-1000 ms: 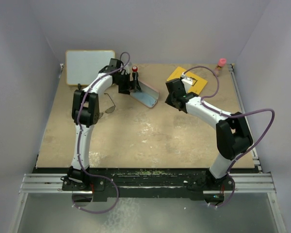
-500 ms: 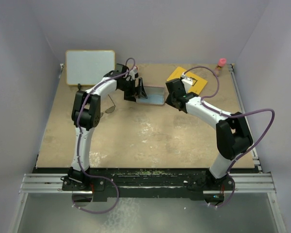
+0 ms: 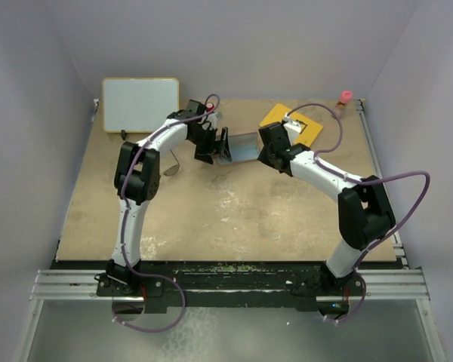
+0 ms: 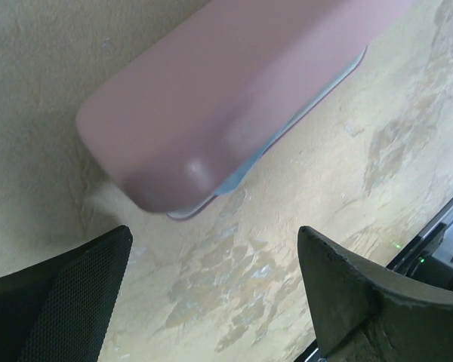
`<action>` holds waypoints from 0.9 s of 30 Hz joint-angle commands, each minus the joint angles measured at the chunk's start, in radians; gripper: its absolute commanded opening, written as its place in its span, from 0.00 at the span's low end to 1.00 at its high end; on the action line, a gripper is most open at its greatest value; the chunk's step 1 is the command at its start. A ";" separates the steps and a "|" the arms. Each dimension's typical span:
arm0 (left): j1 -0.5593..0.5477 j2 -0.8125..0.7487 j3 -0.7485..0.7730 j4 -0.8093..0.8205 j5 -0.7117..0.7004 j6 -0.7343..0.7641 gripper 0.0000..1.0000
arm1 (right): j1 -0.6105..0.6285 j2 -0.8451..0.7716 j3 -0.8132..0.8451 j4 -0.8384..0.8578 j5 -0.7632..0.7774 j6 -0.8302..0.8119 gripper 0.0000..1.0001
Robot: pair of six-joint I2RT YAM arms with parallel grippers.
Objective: Organize the sunglasses
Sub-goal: Adjust the sunglasses case at the center of the board.
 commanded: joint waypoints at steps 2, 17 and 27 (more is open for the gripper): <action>0.002 -0.072 0.078 -0.169 -0.030 0.129 0.94 | 0.020 -0.067 0.008 -0.019 0.063 -0.007 0.37; 0.225 -0.322 0.239 -0.389 -0.219 0.335 0.95 | 0.268 -0.069 0.108 0.031 -0.092 -0.042 0.38; 0.471 -0.382 0.128 -0.354 -0.311 0.399 0.95 | 0.298 0.235 0.450 -0.018 -0.315 -0.169 0.38</action>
